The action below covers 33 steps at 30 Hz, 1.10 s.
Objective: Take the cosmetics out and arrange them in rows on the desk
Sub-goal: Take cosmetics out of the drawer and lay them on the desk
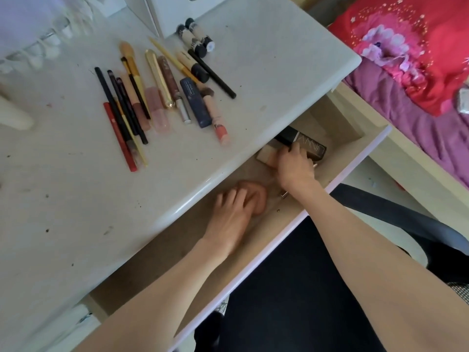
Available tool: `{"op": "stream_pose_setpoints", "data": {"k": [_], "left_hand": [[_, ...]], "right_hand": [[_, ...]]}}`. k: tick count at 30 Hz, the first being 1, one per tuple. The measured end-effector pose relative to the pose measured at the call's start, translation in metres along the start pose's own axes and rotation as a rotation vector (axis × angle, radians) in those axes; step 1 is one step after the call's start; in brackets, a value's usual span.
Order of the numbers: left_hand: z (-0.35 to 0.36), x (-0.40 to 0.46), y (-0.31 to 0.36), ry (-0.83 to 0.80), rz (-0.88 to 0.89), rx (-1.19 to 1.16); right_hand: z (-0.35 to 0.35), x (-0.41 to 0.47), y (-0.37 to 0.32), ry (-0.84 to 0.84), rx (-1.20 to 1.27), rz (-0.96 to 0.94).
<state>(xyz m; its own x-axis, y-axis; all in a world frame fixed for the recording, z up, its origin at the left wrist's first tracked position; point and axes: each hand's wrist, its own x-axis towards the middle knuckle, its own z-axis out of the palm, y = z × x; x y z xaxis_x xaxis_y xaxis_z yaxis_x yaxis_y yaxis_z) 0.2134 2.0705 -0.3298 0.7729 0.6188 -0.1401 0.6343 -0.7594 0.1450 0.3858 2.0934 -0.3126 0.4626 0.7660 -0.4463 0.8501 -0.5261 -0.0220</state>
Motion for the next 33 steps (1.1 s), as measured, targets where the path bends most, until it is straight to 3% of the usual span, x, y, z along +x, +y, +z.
{"op": "stream_pose_setpoints", "data": {"k": [6,10,16,23,33], "left_hand": [[0.001,0.001,-0.002,-0.096,-0.027,-0.263],[0.000,0.001,0.001,-0.127,-0.110,-0.319],[-0.011,-0.008,-0.004,-0.216,-0.109,-0.411],[-0.032,-0.040,-0.006,-0.101,-0.124,-0.558],[-0.084,-0.117,-0.026,0.150,0.007,-0.700]], "right_hand": [[0.010,0.004,0.003,-0.032,-0.079,-0.023],[0.006,0.002,0.003,-0.052,-0.137,-0.068],[-0.008,-0.020,-0.001,0.058,-0.176,-0.138],[-0.029,-0.077,-0.004,0.165,-0.141,-0.127],[-0.051,-0.163,-0.034,0.126,0.711,0.052]]}}
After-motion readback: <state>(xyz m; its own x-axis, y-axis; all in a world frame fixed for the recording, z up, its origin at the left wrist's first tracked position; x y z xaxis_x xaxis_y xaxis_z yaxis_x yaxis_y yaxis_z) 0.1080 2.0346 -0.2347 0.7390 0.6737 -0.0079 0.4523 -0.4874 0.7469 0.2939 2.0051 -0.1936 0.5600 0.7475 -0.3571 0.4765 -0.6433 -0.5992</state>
